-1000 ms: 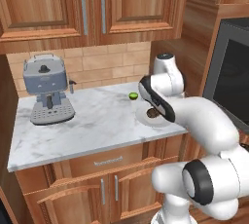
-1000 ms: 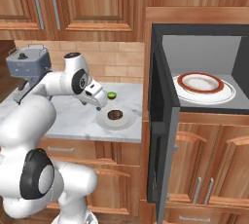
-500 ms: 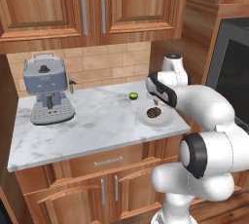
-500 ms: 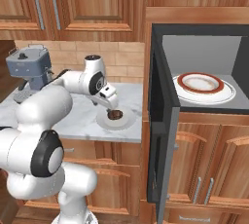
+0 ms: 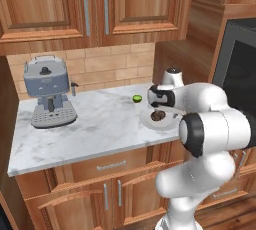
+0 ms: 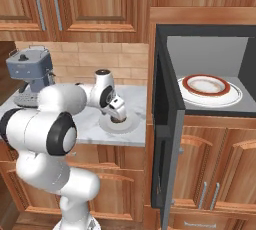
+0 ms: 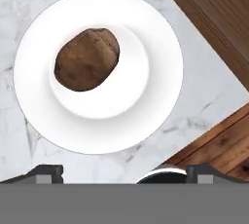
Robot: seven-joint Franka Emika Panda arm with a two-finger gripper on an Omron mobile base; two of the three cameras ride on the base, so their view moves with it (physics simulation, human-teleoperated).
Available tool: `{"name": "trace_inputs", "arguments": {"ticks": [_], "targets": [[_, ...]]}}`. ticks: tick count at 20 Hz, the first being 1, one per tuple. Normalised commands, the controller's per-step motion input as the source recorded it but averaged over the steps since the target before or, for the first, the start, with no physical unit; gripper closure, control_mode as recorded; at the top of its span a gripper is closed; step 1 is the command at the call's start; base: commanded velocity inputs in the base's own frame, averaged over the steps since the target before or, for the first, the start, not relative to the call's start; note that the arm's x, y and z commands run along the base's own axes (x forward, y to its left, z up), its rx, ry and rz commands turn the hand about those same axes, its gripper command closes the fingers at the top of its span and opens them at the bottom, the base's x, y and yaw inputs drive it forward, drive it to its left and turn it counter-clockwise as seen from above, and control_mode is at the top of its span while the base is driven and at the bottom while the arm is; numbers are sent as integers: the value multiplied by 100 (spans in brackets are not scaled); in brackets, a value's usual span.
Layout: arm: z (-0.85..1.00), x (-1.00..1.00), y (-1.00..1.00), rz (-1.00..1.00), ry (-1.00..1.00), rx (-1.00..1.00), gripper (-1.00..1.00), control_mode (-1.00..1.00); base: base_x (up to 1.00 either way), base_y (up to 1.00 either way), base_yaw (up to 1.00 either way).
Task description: Pick the potato from the counter and place it in the microwave.
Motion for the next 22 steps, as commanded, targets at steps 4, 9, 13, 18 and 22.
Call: {"name": "trace_inputs", "arguments": {"ticks": [4, 9, 13, 18, 22], "targets": [[-53, 58, 0, 0, 0, 0, -100, -100, 0, 0, 0], [-21, 48, 0, 0, 0, 0, -100, -100, 0, 0, 0], [-10, 44, 0, 0, 0, 0, -100, -100, 0, 0, 0], [-14, 39, 0, 0, 0, 0, -100, -100, 0, 0, 0], [-26, 39, 0, -2, 0, 0, -100, -100, 0, 0, 0]]}}
